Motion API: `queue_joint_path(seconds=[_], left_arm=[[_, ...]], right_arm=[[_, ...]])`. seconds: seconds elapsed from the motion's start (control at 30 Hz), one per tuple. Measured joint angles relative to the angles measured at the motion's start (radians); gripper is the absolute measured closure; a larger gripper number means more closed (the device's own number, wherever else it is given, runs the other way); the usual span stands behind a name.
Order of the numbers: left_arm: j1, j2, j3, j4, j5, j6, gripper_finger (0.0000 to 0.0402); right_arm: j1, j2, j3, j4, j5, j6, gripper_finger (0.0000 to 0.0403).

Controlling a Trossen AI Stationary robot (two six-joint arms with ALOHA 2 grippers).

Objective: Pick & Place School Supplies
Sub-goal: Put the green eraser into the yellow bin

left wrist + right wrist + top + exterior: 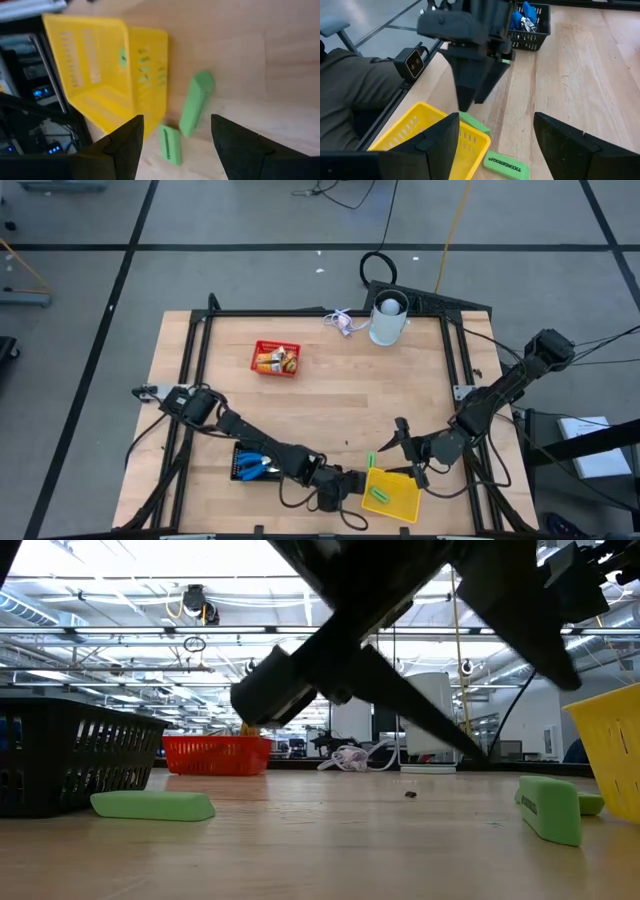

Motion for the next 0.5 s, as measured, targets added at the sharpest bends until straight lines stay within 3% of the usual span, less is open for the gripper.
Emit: queue_joint_path(seconds=[0.2,0.5], left_arm=[[-0.002,0.016,0.001,-0.032,0.034,0.01,0.017],[-0.002,0.088,0.051,-0.03,-0.006,0.101,0.0175]], right_arm=[[0.0,0.0,0.0,0.0,0.0,0.0,0.0154],[0.0,0.0,0.0,-0.001,0.02,0.007,0.0154]])
